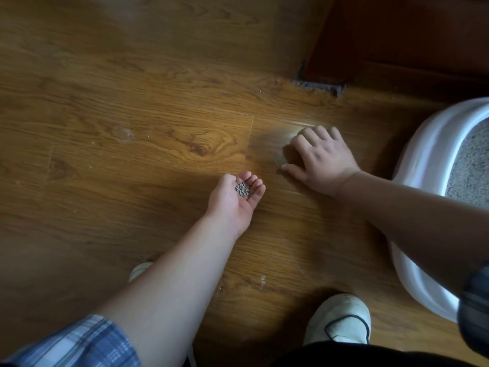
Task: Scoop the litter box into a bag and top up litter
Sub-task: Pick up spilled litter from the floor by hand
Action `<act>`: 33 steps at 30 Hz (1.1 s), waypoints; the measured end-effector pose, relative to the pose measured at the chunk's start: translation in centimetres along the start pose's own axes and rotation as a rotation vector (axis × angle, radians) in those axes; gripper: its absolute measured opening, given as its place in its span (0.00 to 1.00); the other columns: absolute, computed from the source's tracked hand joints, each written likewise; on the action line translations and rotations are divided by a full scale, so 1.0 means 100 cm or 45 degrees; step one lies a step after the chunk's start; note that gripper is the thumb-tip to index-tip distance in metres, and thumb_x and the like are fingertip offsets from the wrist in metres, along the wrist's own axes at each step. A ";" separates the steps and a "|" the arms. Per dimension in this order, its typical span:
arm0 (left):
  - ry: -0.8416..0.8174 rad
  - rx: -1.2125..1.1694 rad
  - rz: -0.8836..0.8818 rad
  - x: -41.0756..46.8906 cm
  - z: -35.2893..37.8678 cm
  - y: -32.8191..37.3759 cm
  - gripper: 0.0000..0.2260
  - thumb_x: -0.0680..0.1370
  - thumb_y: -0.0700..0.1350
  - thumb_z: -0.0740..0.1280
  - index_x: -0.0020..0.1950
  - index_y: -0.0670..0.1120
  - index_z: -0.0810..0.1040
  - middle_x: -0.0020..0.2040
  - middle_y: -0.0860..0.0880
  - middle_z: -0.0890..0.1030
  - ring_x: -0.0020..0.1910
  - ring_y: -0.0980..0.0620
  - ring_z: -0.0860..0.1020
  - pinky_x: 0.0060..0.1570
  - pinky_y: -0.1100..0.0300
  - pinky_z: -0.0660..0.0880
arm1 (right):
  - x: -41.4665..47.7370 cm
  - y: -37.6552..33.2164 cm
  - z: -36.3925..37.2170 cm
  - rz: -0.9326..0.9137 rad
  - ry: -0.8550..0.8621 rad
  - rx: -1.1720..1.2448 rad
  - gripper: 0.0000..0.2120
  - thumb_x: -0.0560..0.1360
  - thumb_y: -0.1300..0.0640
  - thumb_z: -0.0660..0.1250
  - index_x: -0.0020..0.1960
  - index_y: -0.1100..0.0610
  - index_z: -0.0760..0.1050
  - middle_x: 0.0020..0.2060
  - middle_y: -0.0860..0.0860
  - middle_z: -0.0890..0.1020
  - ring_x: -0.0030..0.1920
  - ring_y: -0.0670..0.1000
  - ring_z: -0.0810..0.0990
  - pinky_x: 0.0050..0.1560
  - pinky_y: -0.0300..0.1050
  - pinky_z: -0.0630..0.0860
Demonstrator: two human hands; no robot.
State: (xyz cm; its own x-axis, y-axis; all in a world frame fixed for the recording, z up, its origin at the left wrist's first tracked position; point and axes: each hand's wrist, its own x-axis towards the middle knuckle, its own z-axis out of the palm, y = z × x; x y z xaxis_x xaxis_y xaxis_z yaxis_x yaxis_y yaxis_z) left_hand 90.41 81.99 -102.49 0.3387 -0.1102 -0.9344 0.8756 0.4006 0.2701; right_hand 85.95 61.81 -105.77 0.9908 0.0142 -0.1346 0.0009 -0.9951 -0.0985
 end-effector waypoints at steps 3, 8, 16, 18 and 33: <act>0.020 0.012 -0.006 0.001 0.002 -0.001 0.14 0.81 0.40 0.55 0.42 0.39 0.77 0.38 0.43 0.79 0.39 0.48 0.79 0.39 0.57 0.81 | 0.016 -0.005 -0.003 -0.044 -0.159 -0.180 0.32 0.74 0.26 0.53 0.60 0.53 0.72 0.56 0.53 0.78 0.57 0.57 0.75 0.57 0.56 0.69; 0.019 0.017 -0.025 -0.001 0.005 0.000 0.14 0.81 0.41 0.55 0.43 0.39 0.77 0.37 0.44 0.79 0.39 0.48 0.79 0.40 0.57 0.82 | 0.026 -0.017 -0.002 -0.162 -0.223 -0.280 0.27 0.78 0.31 0.50 0.59 0.49 0.74 0.54 0.51 0.78 0.55 0.56 0.75 0.54 0.55 0.68; 0.023 -0.018 -0.024 0.002 -0.001 0.000 0.13 0.81 0.41 0.55 0.44 0.39 0.76 0.38 0.43 0.78 0.37 0.48 0.78 0.41 0.56 0.81 | 0.033 -0.027 -0.003 -0.262 -0.147 -0.278 0.13 0.81 0.47 0.55 0.53 0.51 0.76 0.48 0.50 0.81 0.49 0.56 0.77 0.52 0.55 0.67; 0.021 -0.018 -0.018 0.003 -0.001 0.001 0.13 0.80 0.40 0.54 0.44 0.39 0.76 0.38 0.43 0.78 0.37 0.48 0.78 0.41 0.56 0.82 | 0.031 -0.029 -0.001 -0.275 -0.167 -0.281 0.08 0.79 0.49 0.61 0.52 0.50 0.76 0.46 0.50 0.81 0.49 0.56 0.77 0.51 0.54 0.67; -0.063 -0.015 -0.018 -0.001 0.000 -0.001 0.13 0.80 0.41 0.55 0.47 0.38 0.78 0.41 0.42 0.81 0.40 0.46 0.81 0.46 0.55 0.81 | 0.044 -0.039 -0.015 -0.204 -0.330 -0.293 0.09 0.79 0.54 0.63 0.40 0.51 0.71 0.35 0.48 0.81 0.38 0.54 0.78 0.51 0.51 0.67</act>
State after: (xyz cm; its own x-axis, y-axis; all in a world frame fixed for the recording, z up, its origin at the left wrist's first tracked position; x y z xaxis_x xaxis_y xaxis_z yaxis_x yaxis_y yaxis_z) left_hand 90.32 81.99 -102.42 0.3433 -0.1606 -0.9254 0.8762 0.4096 0.2539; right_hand 90.48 65.63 -104.54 0.9086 0.1662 -0.3832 0.2125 -0.9738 0.0816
